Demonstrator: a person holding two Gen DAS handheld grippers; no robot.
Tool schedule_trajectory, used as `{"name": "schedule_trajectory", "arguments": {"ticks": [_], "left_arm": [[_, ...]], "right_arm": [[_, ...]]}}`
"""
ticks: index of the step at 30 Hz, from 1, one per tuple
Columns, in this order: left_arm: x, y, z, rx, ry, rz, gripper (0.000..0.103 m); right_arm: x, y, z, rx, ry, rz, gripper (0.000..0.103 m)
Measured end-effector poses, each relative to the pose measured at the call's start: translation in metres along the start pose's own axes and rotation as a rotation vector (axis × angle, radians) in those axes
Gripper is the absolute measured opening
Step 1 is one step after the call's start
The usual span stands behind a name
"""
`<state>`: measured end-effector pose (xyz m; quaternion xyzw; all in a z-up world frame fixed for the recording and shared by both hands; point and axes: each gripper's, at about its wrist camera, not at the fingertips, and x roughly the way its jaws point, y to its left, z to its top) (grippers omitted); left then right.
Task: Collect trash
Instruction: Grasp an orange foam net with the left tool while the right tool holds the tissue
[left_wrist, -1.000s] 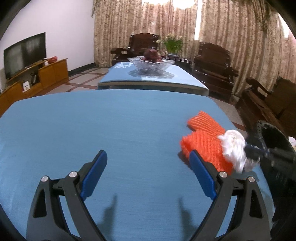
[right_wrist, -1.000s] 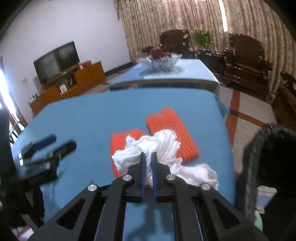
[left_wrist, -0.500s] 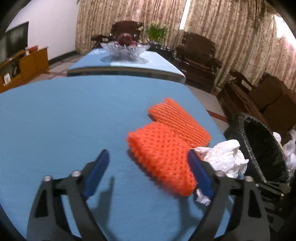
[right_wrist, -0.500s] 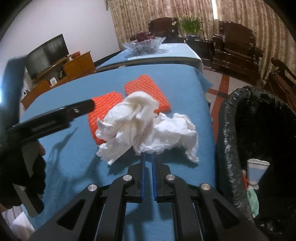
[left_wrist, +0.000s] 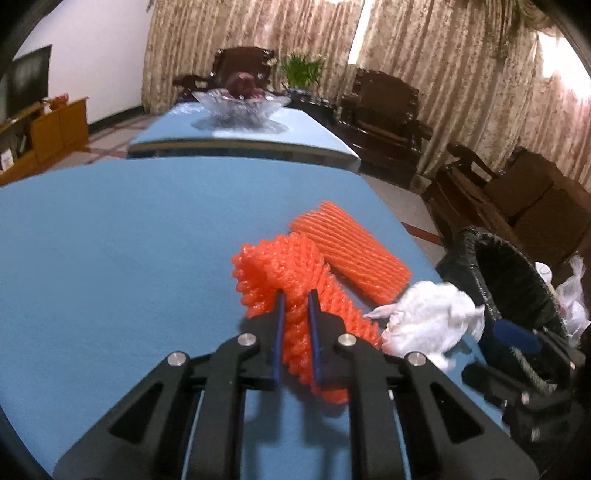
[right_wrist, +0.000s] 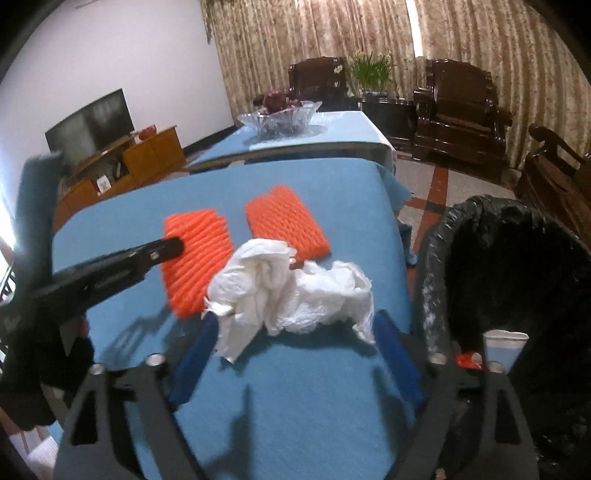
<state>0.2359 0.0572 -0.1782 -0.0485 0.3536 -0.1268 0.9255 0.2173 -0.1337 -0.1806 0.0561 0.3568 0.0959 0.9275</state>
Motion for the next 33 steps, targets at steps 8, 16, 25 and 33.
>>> {"name": "schedule_trajectory", "arguments": {"ticks": [8,16,25,33], "left_arm": [[-0.028,0.052,-0.008,-0.043,0.009,0.077,0.011],[-0.029,0.072,-0.013,-0.077,0.031,0.082,0.011],[-0.016,0.066,-0.015,-0.098,0.062,0.052,0.019],[-0.035,0.059,-0.009,-0.073,-0.002,0.068,0.011]], "right_arm": [[0.032,0.011,0.016,0.032,0.027,0.014,0.092],[0.050,0.020,0.016,0.006,0.056,-0.011,0.092],[0.053,0.007,0.019,0.032,0.084,0.056,0.019],[0.018,0.014,0.025,0.007,-0.016,0.073,0.010]]}}
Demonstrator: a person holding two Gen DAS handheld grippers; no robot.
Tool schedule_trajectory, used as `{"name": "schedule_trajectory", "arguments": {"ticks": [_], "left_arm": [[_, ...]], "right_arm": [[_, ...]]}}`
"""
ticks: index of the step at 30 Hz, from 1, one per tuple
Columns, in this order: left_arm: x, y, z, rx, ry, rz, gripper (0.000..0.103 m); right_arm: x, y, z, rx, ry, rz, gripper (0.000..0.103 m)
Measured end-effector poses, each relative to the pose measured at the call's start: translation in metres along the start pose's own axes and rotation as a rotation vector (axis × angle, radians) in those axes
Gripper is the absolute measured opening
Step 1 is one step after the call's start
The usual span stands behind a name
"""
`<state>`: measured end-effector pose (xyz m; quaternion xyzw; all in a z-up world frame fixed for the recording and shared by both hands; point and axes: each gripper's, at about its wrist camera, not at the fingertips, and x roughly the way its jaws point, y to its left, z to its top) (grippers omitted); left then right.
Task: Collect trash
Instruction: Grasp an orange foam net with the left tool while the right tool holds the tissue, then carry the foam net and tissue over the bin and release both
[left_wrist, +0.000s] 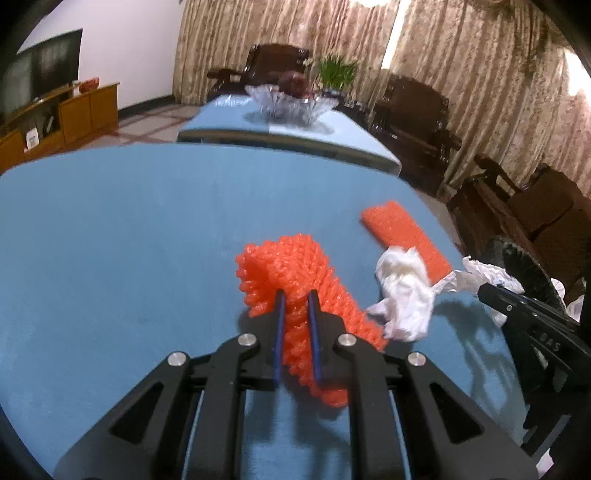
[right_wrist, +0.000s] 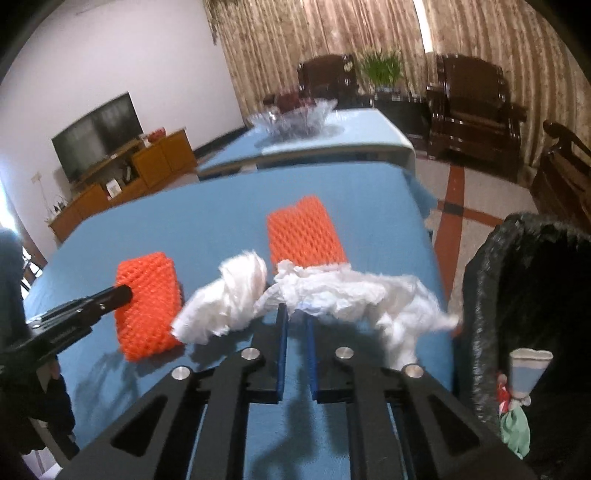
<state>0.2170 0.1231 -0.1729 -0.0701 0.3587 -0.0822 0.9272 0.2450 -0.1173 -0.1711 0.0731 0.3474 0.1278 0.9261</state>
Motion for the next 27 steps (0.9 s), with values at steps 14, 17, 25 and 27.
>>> {"name": "schedule_trajectory", "arguments": {"ticks": [14,17,25,27], "left_arm": [[-0.038,-0.017,0.009,0.036,-0.047,-0.026,0.011],[-0.049,-0.026,0.016,0.046,-0.072,-0.045,0.011],[-0.064,-0.083,0.035,0.135,-0.114,-0.121,0.011],[-0.063,-0.103,0.036,0.156,-0.117,-0.152,0.011]], "right_arm": [[-0.062,0.012,0.006,-0.032,-0.093,0.013,0.010],[-0.080,0.011,0.015,-0.041,-0.133,0.000,0.010],[-0.117,-0.011,0.027,-0.029,-0.192,-0.063,0.010],[-0.124,-0.020,0.026,-0.020,-0.198,-0.077,0.010]]}}
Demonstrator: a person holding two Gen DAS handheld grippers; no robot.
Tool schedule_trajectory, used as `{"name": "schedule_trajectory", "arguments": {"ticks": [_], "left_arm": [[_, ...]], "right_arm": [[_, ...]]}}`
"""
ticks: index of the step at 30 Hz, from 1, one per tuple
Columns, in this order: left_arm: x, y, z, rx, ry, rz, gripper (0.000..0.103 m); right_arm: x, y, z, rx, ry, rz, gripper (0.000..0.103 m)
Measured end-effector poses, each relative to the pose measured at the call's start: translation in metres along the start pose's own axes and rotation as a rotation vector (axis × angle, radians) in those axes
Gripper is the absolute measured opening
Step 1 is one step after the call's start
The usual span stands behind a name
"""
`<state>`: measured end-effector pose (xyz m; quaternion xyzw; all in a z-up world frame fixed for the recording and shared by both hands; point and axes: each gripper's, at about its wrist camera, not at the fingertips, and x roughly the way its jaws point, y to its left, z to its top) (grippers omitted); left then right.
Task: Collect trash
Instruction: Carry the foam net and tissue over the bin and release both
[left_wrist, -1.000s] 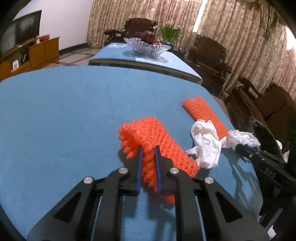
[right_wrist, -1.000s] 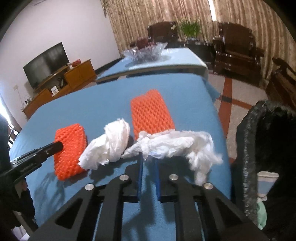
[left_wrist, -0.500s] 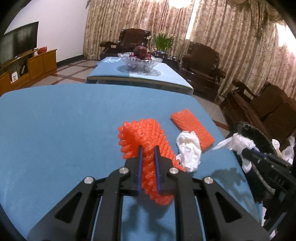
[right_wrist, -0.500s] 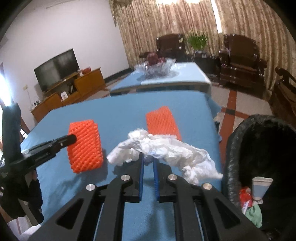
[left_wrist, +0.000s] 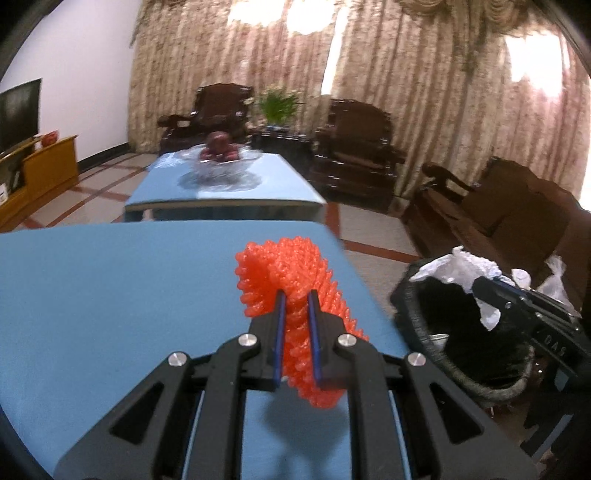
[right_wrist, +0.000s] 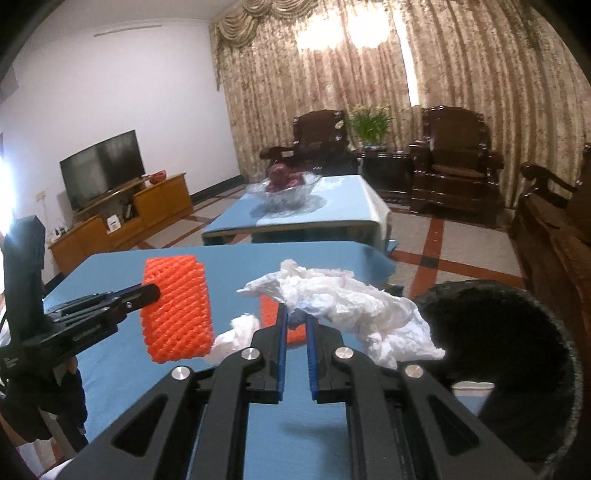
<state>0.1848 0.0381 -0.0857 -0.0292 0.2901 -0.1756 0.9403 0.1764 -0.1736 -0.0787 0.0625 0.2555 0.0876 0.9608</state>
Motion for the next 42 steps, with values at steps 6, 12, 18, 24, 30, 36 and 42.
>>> {"name": "schedule_trajectory", "arguments": {"ticks": [6,12,18,24,30,36,42], "left_arm": [[0.028,-0.061,0.005,0.043,0.008,-0.094,0.011],[0.060,-0.124,0.004,0.083,0.015,-0.183,0.011],[0.093,-0.175,0.003,0.113,0.021,-0.250,0.011],[0.125,-0.205,-0.001,0.119,0.077,-0.296,0.022],[0.131,-0.202,-0.007,0.097,0.095,-0.313,0.062],[0.114,-0.164,-0.008,0.082,0.065,-0.231,0.078],[0.083,-0.104,-0.004,0.053,0.003,-0.098,0.087]], "right_arm": [[-0.015,-0.043,-0.002,0.033,0.001,-0.088,0.010],[-0.032,-0.096,-0.009,0.071,0.000,-0.188,0.010],[-0.042,-0.148,-0.018,0.118,0.007,-0.253,0.010],[-0.034,-0.186,-0.031,0.153,0.054,-0.314,0.017],[-0.031,-0.198,-0.048,0.178,0.084,-0.381,0.073],[-0.030,-0.186,-0.055,0.189,0.087,-0.425,0.097],[-0.019,-0.153,-0.044,0.185,0.061,-0.394,0.097]]}}
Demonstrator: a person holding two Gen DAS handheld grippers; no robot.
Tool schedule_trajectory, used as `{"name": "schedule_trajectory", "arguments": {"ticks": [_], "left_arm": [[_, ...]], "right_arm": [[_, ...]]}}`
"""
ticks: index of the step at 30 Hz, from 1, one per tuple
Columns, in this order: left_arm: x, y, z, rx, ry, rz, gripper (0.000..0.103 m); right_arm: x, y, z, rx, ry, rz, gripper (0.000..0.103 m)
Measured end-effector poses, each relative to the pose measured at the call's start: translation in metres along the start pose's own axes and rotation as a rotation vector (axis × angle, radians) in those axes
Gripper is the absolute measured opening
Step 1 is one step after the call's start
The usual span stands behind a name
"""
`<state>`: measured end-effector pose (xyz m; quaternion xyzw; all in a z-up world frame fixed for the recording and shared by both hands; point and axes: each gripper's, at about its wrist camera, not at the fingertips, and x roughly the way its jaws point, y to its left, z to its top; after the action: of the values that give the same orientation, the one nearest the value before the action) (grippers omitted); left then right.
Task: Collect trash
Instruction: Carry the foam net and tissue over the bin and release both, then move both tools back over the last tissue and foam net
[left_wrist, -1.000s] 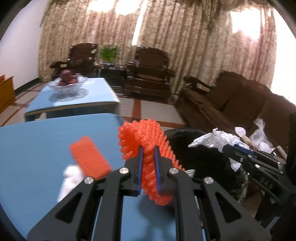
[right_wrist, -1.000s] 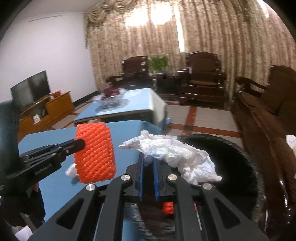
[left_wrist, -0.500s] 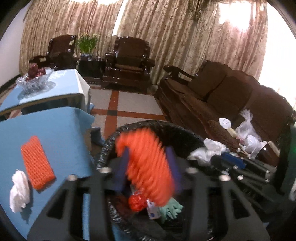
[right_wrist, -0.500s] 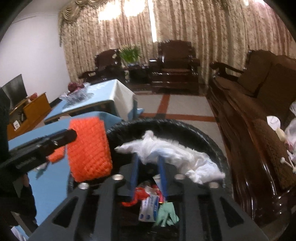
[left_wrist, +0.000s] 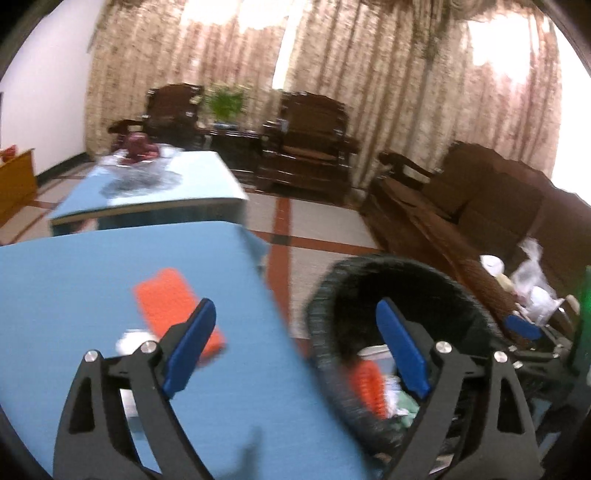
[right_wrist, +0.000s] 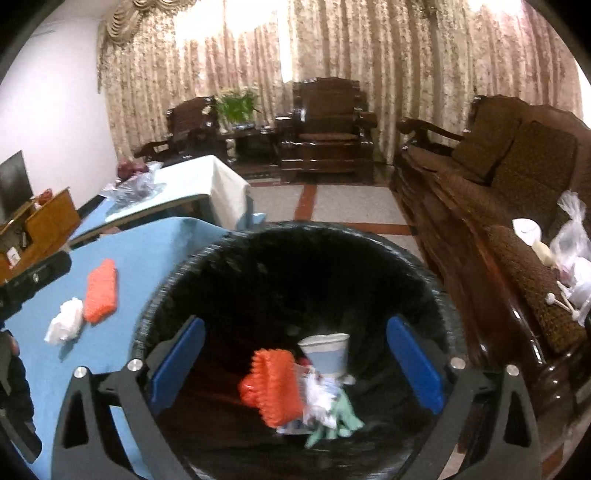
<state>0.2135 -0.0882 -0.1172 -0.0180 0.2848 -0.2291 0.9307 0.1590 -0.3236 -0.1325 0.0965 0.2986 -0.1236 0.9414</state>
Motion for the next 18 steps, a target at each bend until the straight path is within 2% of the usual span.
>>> {"name": "schedule_trajectory", "arguments": {"ticks": [5,9,13,18], "left_arm": [[-0.026,0.052,-0.006,-0.017,-0.012,0.125,0.088],[-0.032,0.091,-0.019,-0.045,0.024,0.201,0.088],[-0.025,0.113,-0.031,-0.063,0.065,0.231,0.088],[-0.007,0.125,-0.047,-0.070,0.120,0.234,0.084]], "right_arm": [[-0.001,0.046,0.005,-0.019,-0.020,0.072,0.097],[0.006,0.084,0.003,-0.056,-0.019,0.117,0.097],[0.014,0.112,0.001,-0.080,-0.026,0.141,0.097],[0.024,0.134,-0.001,-0.098,-0.024,0.158,0.097]]}}
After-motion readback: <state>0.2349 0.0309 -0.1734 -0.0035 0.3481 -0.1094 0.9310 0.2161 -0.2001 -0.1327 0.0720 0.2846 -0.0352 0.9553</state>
